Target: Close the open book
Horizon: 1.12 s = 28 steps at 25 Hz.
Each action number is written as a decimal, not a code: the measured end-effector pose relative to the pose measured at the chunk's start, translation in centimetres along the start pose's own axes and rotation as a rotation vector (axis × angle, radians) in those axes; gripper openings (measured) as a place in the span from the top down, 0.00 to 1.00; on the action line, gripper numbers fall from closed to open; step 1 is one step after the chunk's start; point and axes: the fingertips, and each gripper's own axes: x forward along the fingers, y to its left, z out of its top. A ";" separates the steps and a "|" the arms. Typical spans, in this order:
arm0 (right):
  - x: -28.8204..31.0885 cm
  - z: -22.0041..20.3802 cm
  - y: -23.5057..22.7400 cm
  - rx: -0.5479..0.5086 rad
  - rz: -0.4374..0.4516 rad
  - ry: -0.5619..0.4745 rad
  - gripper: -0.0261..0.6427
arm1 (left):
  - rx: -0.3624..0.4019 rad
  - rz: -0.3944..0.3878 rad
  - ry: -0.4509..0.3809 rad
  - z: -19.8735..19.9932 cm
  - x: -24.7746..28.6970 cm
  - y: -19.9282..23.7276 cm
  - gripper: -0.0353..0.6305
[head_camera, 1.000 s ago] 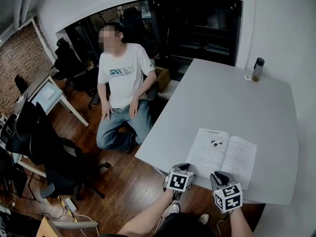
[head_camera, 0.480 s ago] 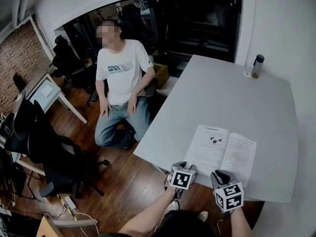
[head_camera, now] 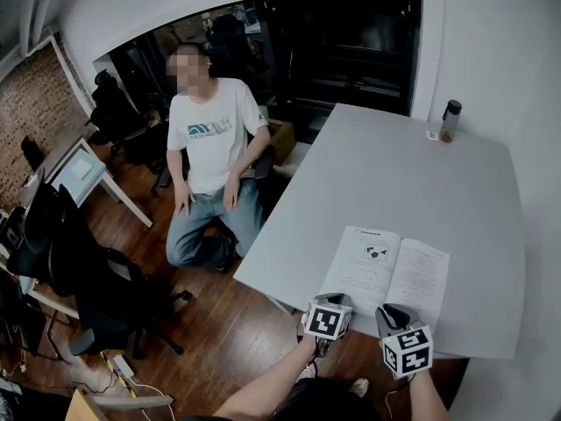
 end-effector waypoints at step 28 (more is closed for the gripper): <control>9.7 -1.8 5.9 -0.567 0.163 0.266 0.66 | 0.044 0.034 -0.037 -3.0 -5.3 4.7 0.94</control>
